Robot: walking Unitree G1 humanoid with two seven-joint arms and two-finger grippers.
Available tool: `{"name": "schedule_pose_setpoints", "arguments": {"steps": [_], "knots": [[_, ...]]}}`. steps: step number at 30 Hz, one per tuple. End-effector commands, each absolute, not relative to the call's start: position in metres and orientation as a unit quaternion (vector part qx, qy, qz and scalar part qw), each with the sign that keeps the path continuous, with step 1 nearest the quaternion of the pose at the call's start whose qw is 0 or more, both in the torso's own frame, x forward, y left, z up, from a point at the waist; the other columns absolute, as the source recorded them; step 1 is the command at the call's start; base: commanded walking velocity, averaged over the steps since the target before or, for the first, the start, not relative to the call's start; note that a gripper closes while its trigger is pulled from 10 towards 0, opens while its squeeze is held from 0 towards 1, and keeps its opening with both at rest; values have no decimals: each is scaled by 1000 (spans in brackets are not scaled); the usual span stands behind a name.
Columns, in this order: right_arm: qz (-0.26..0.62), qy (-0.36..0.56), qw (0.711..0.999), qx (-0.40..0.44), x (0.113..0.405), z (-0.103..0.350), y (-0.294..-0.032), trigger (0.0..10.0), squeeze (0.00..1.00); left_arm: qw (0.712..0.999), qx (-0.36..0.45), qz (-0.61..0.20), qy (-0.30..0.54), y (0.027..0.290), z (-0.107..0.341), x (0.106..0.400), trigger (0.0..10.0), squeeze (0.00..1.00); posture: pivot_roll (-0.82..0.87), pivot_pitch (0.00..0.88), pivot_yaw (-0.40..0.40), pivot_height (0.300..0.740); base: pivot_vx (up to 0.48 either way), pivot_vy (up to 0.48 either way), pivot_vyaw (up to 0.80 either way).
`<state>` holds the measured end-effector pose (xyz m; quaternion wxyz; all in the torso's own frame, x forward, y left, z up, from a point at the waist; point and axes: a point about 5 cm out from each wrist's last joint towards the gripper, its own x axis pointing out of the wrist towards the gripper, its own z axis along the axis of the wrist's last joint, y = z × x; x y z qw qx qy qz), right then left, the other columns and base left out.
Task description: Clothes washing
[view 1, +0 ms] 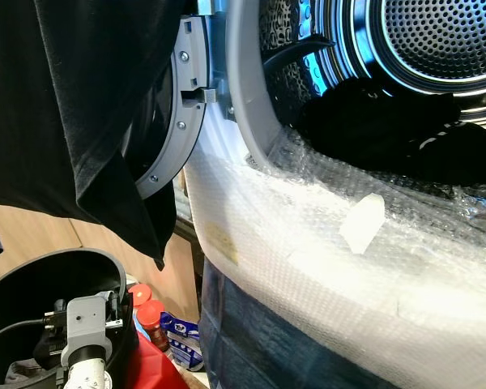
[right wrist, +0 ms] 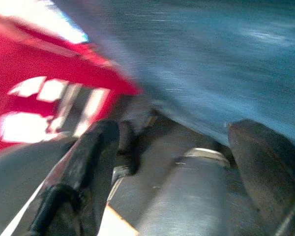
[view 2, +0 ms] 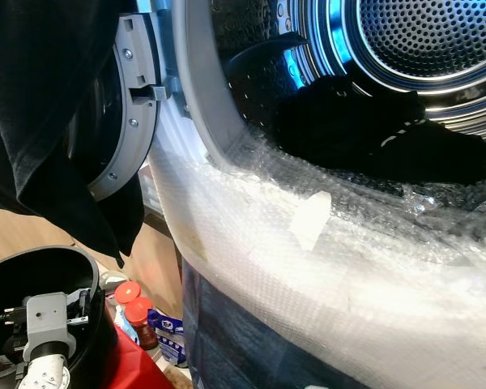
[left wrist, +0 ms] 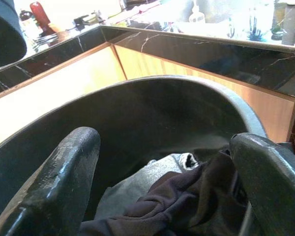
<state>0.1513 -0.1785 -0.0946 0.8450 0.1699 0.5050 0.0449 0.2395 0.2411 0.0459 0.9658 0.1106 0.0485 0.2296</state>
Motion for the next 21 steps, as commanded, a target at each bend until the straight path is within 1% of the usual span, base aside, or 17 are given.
{"name": "schedule_pose_setpoints", "arguments": {"steps": [1,3,6,8,10,12,13,14,15,17,21], "knots": [[-10,515,842,160,148,-97,-186,10000,0,963,113,238,57,245,44,237,10000,0,16,0,-4,740,0,0,0],[-32,524,838,150,146,-99,-187,10000,0,963,113,237,58,245,44,237,10000,0,16,0,-4,740,0,0,0],[-31,537,836,107,143,-101,-183,10000,0,965,111,230,55,241,45,238,10000,0,22,0,1,740,0,0,0],[-45,540,835,94,144,-102,-184,10000,0,965,110,230,52,241,46,237,10000,0,25,0,3,740,0,0,0],[-70,550,830,51,142,-102,-190,10000,0,965,110,235,46,243,49,237,10000,0,25,0,3,740,0,0,0],[-67,562,824,6,139,-103,-193,10000,0,962,96,253,31,250,60,237,10000,0,35,0,5,740,0,0,0],[-67,562,824,6,139,-103,-193,10000,0,962,96,253,31,250,60,237,10000,0,35,0,5,740,0,0,0],[-68,562,824,0,139,-103,-193,10000,0,957,61,284,24,259,66,235,10000,0,41,0,3,740,0,0,0],[-71,561,825,4,139,-103,-193,10000,0,953,44,299,23,263,68,234,10000,0,41,0,3,740,0,0,0],[-75,562,824,-5,139,-103,-194,10000,0,940,7,342,13,281,78,230,10000,0,56,0,1,740,0,0,0],[-84,562,823,-25,140,-102,-196,10000,0,928,-26,372,16,300,85,230,10000,0,62,0,-1,740,0,0,0]]}}
